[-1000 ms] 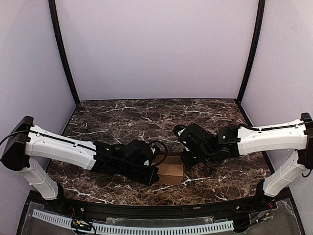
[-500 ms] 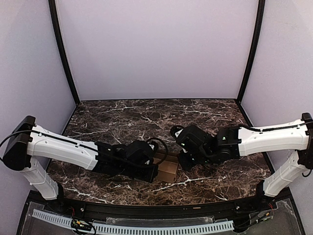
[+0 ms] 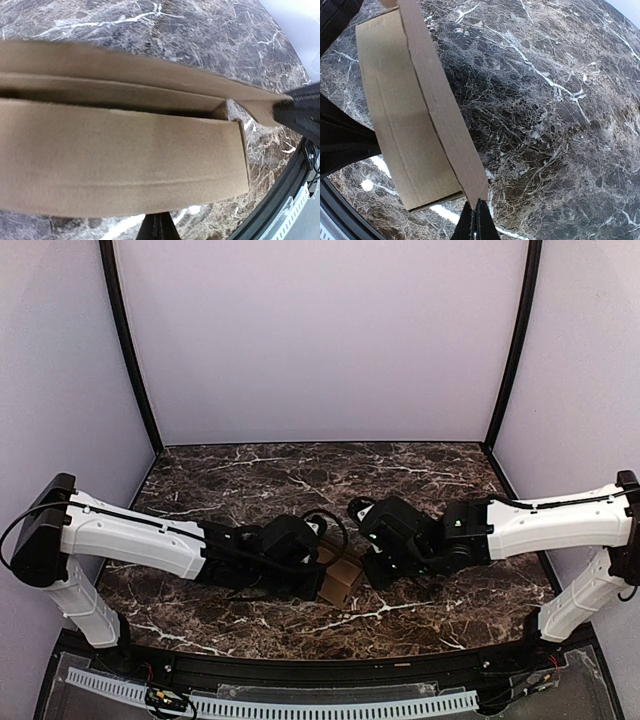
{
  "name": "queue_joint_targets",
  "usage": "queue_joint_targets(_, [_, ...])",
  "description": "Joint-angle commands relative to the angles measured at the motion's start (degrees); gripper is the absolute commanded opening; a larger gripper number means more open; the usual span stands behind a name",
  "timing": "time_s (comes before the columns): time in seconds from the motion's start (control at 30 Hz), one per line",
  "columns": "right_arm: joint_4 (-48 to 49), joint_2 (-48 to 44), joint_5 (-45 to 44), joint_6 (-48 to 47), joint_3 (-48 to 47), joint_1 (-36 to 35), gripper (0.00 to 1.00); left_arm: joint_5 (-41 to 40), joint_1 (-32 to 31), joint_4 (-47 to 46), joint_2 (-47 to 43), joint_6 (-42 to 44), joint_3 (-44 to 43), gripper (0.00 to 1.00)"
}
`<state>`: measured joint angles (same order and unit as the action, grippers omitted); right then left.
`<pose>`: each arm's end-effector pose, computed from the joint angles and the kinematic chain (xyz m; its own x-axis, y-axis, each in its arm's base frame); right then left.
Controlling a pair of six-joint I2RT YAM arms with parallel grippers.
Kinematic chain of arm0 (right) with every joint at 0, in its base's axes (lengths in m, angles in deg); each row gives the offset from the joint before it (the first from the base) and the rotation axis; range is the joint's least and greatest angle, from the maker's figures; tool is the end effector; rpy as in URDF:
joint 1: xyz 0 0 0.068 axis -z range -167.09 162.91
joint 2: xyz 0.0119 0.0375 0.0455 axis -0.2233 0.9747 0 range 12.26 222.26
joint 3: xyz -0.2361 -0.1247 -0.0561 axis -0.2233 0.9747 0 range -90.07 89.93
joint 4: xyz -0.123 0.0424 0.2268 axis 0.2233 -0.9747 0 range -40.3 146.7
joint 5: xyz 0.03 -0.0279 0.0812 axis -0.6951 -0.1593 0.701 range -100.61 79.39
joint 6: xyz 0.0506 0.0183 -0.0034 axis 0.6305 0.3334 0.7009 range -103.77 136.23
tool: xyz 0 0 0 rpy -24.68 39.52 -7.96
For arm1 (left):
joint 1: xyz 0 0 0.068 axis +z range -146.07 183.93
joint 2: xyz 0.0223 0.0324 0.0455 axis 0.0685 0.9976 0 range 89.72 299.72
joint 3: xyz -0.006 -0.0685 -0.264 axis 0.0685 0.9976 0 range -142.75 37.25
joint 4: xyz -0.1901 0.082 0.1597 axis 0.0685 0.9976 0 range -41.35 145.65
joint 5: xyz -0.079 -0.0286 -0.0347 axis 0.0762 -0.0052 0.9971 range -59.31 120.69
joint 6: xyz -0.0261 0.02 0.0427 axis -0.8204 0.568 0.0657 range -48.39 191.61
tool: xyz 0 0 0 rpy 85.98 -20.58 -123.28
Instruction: Fold the paper box
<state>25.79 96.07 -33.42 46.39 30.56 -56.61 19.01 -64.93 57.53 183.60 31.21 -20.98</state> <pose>0.1180 0.2763 0.2414 -0.6440 -0.4005 -0.6518 -0.5353 0.8446 0.0100 0.1327 -0.3234 0.2065 -0.7509 0.1819 -0.6349 0.4920 0.7954 -0.3539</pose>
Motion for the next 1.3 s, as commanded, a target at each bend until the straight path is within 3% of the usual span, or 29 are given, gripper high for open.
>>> queue_joint_targets(0.0, [0.3, 1.0, 1.0, 2.2, 0.6, -0.1, 0.0, -0.6, 2.0, 0.7, 0.4, 3.9, -2.4, 0.01])
queue_joint_targets(0.47, [6.3, -2.2, 4.8, 7.7, 11.7, 4.0, 0.0, 8.5, 5.1, 3.1, 12.7, 11.3, -17.3, 0.01])
queue_joint_targets(0.83, [17.0, -6.5, 8.1, 17.1, 23.6, 4.2, 0.02, 15.7, 5.1, 5.4, 19.0, 13.4, -21.0, 0.01])
queue_joint_targets(0.97, [16.6, -8.6, 6.1, 17.2, 24.3, 4.2, 0.21, 17.0, 5.1, 6.4, 20.6, 14.5, -21.5, 0.01])
queue_joint_targets(1.1, [14.9, -13.4, 2.3, 16.2, 25.7, 4.9, 0.48, 17.8, 5.1, 7.2, 21.5, 15.2, -21.4, 0.01])
queue_joint_targets(1.27, [15.0, -19.0, -0.3, 11.9, 27.3, 7.6, 0.63, 18.8, 5.1, 8.1, 22.0, 16.5, -21.0, 0.01])
